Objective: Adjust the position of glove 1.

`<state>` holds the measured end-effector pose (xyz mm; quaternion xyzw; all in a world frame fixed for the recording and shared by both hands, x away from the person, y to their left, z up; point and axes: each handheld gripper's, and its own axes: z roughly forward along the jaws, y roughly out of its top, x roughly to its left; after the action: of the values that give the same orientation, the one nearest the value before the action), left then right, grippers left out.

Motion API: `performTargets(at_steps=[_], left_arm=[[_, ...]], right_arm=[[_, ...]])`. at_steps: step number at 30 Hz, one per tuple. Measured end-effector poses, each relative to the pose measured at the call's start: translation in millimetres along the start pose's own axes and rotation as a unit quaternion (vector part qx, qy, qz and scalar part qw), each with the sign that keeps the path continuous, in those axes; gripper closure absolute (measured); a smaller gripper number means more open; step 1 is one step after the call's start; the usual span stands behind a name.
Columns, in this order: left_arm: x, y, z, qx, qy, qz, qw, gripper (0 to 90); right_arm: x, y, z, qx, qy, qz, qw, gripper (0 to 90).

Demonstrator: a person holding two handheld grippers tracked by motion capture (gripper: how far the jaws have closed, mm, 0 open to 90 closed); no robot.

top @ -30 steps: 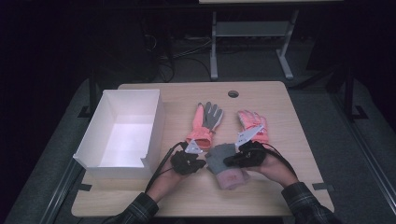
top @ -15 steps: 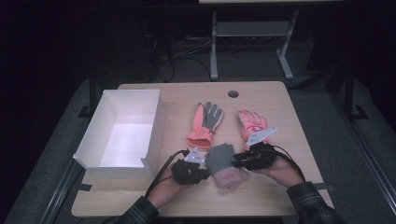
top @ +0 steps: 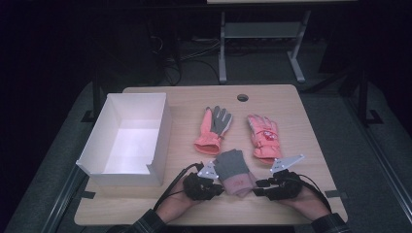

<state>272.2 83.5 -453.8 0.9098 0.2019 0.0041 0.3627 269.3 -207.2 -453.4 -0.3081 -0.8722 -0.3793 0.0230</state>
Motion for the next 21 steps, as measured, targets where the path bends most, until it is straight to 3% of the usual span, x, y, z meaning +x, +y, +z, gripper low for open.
performTargets(at_steps=[4,11,15,17,21], left_arm=[[1.9,0.1,-1.6,0.006,0.000,0.006,1.0000,81.9],[1.5,0.3,-1.2,0.005,0.001,0.007,1.0000,81.9],[1.4,0.5,-1.4,0.001,0.001,0.004,1.0000,81.9],[1.4,0.4,-1.3,0.000,0.001,0.001,1.0000,81.9],[1.6,0.6,-1.0,0.001,0.001,0.003,1.0000,81.9]], right_arm=[[3.4,2.9,7.6,0.006,0.000,-0.002,1.0000,63.6],[3.9,5.2,9.9,0.008,0.001,-0.007,0.9999,83.6],[3.2,7.6,0.7,-0.005,0.000,-0.011,0.9999,84.2],[-1.4,8.9,-10.9,-0.018,-0.008,-0.010,0.9998,84.3],[-8.8,7.2,-16.2,-0.023,-0.012,-0.004,0.9996,84.3]])
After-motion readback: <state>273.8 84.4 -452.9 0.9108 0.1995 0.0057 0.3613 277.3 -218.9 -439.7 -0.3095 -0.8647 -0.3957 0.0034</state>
